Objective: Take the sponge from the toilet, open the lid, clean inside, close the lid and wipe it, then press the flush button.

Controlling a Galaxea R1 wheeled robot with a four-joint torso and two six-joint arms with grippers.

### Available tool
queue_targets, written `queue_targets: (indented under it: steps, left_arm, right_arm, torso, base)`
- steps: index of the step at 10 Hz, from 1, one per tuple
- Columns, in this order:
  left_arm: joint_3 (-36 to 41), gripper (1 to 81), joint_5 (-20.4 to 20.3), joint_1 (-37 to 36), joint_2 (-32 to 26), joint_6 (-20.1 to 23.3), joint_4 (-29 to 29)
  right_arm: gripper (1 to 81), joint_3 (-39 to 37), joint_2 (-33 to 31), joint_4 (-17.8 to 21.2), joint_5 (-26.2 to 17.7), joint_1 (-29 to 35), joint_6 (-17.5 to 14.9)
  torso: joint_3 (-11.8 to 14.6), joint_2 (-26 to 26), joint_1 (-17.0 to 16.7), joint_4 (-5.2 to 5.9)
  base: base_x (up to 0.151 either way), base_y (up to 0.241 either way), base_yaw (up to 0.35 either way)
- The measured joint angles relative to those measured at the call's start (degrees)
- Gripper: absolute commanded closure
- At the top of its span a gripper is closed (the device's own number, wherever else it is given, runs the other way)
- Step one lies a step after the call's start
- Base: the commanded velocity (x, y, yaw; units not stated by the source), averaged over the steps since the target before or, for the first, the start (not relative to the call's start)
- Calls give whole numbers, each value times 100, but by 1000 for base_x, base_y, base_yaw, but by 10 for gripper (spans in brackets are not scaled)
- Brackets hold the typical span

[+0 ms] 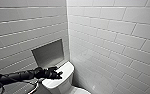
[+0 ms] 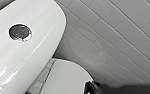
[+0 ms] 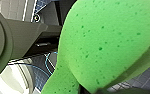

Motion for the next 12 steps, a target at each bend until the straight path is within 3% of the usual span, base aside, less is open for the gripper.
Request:
queue_targets:
  steps: [6,12]
  left_arm:
    - [-1008,811,89,-288,551,-13,-197]
    - [-2068,811,234,-590,1245,-15,-228]
  right_arm:
    - [811,0,11,0,0,0,0]
    - [811,13,16,0,41,68,2]
  torso:
    - [-11,5,2,0]
    - [-603,9,7,0]
  base:
    - [0,0,0]
    - [0,0,0]
